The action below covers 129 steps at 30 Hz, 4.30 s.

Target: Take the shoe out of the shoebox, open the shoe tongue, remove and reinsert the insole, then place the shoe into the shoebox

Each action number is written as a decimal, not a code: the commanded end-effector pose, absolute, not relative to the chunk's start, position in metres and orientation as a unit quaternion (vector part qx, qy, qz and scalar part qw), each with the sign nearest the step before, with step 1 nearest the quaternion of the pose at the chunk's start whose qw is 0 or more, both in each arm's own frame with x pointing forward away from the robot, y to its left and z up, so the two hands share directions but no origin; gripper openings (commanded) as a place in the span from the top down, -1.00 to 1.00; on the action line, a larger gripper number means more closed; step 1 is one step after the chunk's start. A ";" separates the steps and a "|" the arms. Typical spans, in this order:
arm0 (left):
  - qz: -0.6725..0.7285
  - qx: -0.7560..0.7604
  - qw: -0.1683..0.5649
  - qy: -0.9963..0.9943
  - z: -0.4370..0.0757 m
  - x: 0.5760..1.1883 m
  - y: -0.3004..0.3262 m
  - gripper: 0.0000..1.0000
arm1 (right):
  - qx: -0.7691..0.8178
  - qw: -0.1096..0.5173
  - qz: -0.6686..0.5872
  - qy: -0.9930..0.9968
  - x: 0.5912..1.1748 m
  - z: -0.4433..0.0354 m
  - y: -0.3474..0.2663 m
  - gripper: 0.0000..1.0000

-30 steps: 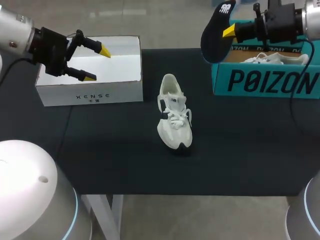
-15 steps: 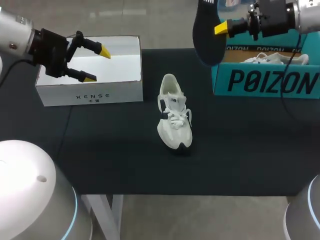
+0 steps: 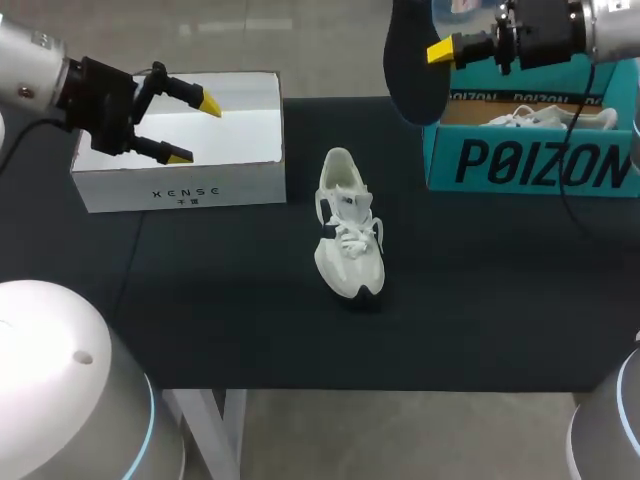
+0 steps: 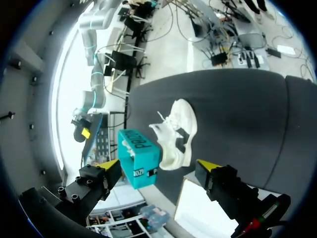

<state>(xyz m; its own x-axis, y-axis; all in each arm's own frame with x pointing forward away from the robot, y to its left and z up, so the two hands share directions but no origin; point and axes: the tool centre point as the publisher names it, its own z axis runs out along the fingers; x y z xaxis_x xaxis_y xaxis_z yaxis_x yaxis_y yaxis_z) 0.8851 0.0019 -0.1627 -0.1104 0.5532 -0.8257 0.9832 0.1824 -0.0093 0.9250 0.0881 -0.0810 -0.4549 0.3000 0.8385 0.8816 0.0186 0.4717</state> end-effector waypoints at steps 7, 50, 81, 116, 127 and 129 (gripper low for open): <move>-0.301 0.564 0.356 0.682 -0.163 0.885 0.002 -1.00 | -0.410 0.271 -0.576 -0.653 0.961 -0.122 0.118 1.00; -0.301 0.564 0.356 0.682 -0.163 0.885 0.002 -1.00 | -0.421 0.042 -0.495 -0.759 1.014 -0.196 0.178 1.00; -0.301 0.564 0.356 0.682 -0.163 0.885 0.002 -1.00 | -0.406 0.055 -0.478 -0.777 1.018 -0.219 0.190 1.00; -0.301 0.564 0.356 0.682 -0.163 0.885 0.002 -1.00 | -0.377 0.047 -0.557 -0.739 1.030 -0.300 0.198 1.00; -0.301 0.564 0.356 0.682 -0.163 0.885 0.002 -1.00 | -0.398 0.062 -0.536 -0.742 1.012 -0.323 0.196 1.00; -0.301 0.564 0.356 0.682 -0.163 0.885 0.002 -1.00 | -0.405 0.062 -0.532 -0.741 1.008 -0.325 0.193 1.00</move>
<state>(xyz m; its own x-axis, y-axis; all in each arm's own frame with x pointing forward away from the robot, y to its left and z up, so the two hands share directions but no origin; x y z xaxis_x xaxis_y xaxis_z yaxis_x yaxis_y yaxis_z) 0.8849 0.0019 -0.1630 -0.1104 0.5523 -0.8263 0.9831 0.1830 -0.0090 1.0155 0.1930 -0.3238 -0.6749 0.5196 0.5240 0.6597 0.1065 0.7440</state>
